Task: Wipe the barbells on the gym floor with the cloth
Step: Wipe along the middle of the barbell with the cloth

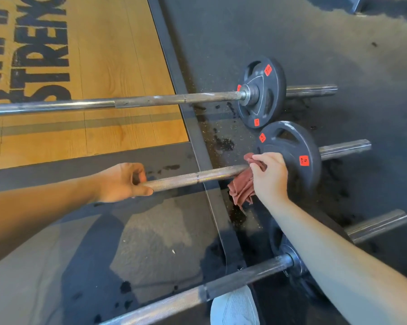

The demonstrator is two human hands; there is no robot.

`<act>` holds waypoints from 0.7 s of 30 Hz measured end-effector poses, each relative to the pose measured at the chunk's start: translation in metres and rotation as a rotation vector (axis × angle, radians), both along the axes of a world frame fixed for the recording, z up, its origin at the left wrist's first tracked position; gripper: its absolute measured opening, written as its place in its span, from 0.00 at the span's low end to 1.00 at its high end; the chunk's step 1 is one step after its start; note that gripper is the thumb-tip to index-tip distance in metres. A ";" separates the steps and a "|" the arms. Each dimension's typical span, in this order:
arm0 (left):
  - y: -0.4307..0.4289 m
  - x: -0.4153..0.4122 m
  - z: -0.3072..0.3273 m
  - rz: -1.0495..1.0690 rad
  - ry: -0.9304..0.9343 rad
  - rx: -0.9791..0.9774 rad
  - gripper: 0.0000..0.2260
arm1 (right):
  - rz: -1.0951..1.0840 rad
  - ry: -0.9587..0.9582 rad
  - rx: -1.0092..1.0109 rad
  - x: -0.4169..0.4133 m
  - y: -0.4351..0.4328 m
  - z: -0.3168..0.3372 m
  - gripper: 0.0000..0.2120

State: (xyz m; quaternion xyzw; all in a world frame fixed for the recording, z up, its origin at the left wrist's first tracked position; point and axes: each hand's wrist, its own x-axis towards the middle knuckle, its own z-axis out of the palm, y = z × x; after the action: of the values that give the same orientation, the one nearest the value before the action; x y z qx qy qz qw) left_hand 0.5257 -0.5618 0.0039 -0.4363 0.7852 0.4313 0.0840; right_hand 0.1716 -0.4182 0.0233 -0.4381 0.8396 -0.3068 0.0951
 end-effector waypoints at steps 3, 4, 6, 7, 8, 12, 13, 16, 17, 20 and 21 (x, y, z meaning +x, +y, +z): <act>0.008 -0.002 0.002 -0.051 -0.060 -0.171 0.13 | -0.104 0.047 0.007 0.017 0.001 -0.016 0.14; 0.011 -0.003 0.003 -0.060 -0.033 -0.245 0.13 | -0.105 0.045 -0.010 0.029 0.001 -0.020 0.15; 0.013 -0.007 0.003 -0.119 0.085 -0.386 0.14 | -0.024 0.018 -0.038 0.058 -0.002 -0.025 0.14; 0.014 -0.012 0.003 -0.177 0.132 -0.434 0.16 | 0.039 0.012 -0.027 0.072 -0.002 -0.024 0.13; 0.015 -0.018 0.003 -0.228 0.160 -0.466 0.17 | 0.108 0.018 -0.021 0.083 0.000 -0.022 0.13; 0.020 -0.037 -0.002 -0.308 0.238 -0.522 0.14 | 0.290 0.121 -0.012 0.051 0.007 -0.023 0.16; 0.021 -0.038 -0.003 -0.291 0.245 -0.521 0.14 | 0.247 0.144 -0.009 0.033 0.009 -0.024 0.17; 0.021 -0.035 -0.008 -0.246 0.250 -0.515 0.15 | -0.052 0.095 0.056 0.000 0.013 -0.022 0.18; 0.021 -0.034 -0.010 -0.241 0.250 -0.516 0.15 | -0.124 0.068 0.066 0.000 0.012 -0.021 0.18; 0.022 -0.036 -0.012 -0.230 0.253 -0.502 0.14 | -0.081 0.050 -0.008 0.036 0.005 -0.023 0.15; 0.022 -0.036 -0.011 -0.222 0.244 -0.497 0.14 | -0.002 0.063 -0.032 0.056 0.004 -0.025 0.14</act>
State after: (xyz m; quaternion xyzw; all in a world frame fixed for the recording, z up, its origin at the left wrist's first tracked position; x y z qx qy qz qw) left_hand 0.4895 -0.5396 -0.0074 -0.2996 0.9141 0.2631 -0.0738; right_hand 0.2280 -0.4147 -0.0018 -0.4481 0.8376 -0.3063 0.0615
